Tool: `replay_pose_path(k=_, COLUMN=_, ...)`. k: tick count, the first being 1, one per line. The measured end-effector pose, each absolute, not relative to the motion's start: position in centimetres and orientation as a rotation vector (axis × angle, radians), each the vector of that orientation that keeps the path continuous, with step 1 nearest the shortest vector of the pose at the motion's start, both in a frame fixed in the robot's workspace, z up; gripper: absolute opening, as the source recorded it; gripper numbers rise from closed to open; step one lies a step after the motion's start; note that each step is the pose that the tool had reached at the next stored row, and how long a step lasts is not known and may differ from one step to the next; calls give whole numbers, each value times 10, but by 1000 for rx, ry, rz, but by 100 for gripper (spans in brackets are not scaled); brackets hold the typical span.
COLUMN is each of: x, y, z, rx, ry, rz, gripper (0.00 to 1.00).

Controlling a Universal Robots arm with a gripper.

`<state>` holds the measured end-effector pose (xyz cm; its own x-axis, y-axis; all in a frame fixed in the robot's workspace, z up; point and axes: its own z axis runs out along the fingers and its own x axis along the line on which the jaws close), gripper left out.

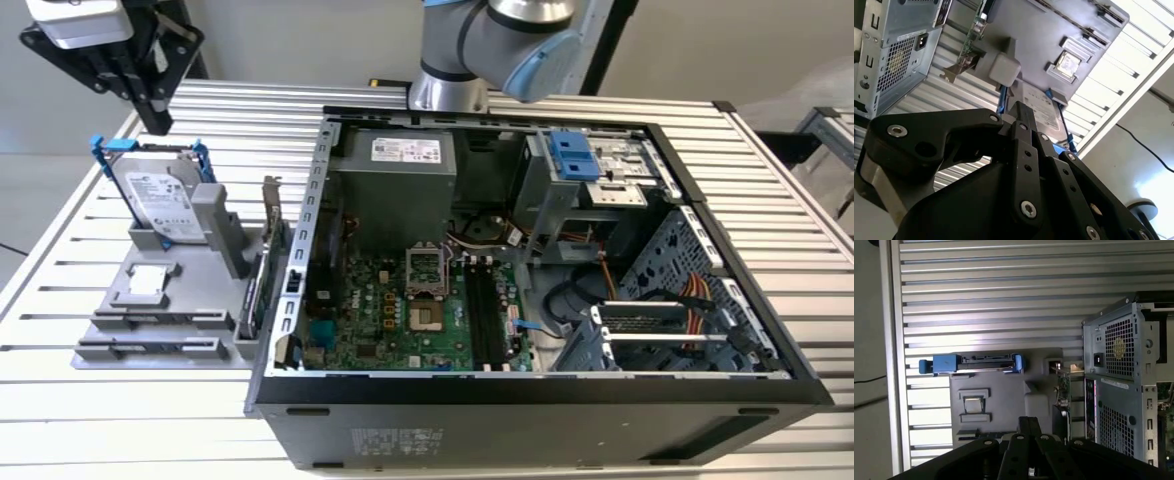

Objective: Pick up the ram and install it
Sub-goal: 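Reach for the ram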

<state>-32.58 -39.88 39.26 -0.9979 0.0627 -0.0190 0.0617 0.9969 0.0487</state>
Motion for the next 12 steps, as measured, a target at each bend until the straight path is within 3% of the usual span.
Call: replay_pose_path(k=12, x=-334, y=-399, z=393, rx=97, ry=3119, rz=75, gripper=0)
